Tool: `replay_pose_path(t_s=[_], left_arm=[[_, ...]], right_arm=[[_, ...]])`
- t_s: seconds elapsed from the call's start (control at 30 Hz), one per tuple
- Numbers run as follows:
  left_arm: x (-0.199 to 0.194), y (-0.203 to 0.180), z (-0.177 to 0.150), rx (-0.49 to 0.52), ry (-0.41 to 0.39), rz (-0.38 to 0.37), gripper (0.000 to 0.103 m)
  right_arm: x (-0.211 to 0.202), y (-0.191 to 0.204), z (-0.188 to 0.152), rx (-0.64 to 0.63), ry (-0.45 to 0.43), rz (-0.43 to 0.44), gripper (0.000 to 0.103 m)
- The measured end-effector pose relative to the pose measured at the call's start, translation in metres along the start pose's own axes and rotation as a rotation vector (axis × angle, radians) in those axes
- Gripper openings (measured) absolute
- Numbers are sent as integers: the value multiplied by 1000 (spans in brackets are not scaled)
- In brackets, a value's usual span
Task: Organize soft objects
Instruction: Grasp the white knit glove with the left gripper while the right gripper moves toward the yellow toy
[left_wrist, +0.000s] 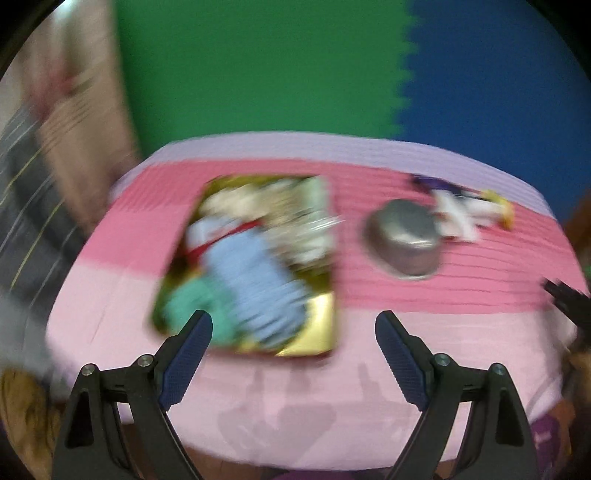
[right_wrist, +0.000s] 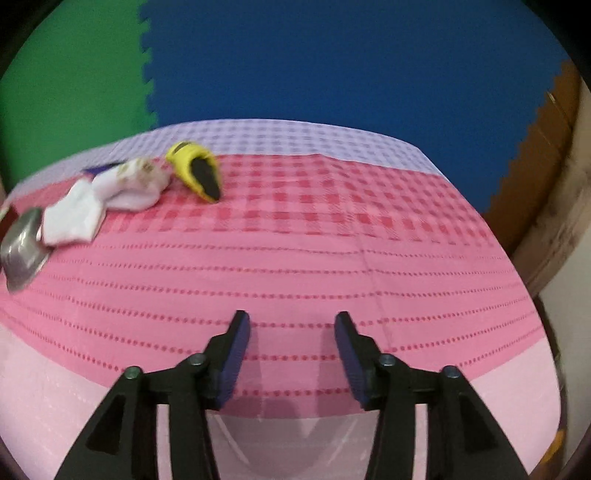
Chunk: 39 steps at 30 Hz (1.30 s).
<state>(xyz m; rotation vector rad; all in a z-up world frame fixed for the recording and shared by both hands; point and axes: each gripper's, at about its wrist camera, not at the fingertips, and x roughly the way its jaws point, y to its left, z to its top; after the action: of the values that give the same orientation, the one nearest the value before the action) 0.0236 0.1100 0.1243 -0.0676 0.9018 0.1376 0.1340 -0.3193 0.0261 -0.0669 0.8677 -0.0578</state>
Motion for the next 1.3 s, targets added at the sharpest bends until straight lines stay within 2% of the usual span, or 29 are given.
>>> replay_pose_path(t_s=[0.03, 0.17, 0.33, 0.4, 0.53, 0.63, 0.73, 1.03, 1.23, 1.3], left_arm=[[1, -12, 9, 35, 0, -38, 92], [9, -59, 53, 152, 6, -252, 92], [37, -114, 111, 322, -12, -382, 94], [59, -129, 128, 362, 25, -421, 94], [110, -148, 148, 368, 153, -498, 94], [143, -163, 149, 384, 223, -488, 94], [168, -175, 147, 443, 269, -465, 94], [200, -199, 141, 560, 351, -459, 94], [222, -207, 134, 585, 423, -454, 94], [227, -208, 131, 576, 440, -483, 93]], right_arm=[[2, -2, 0, 3, 6, 7, 58], [5, -1, 0, -4, 23, 17, 60], [10, -4, -2, 28, 29, 58, 65], [10, -8, -2, 40, 26, 73, 66], [13, -8, -1, 49, 25, 89, 68], [11, -9, -2, 54, 24, 108, 73], [11, -10, -3, 56, 24, 124, 75], [12, -9, -3, 61, 25, 137, 78], [13, -8, -2, 57, 28, 146, 80], [14, -8, -2, 58, 28, 148, 80]])
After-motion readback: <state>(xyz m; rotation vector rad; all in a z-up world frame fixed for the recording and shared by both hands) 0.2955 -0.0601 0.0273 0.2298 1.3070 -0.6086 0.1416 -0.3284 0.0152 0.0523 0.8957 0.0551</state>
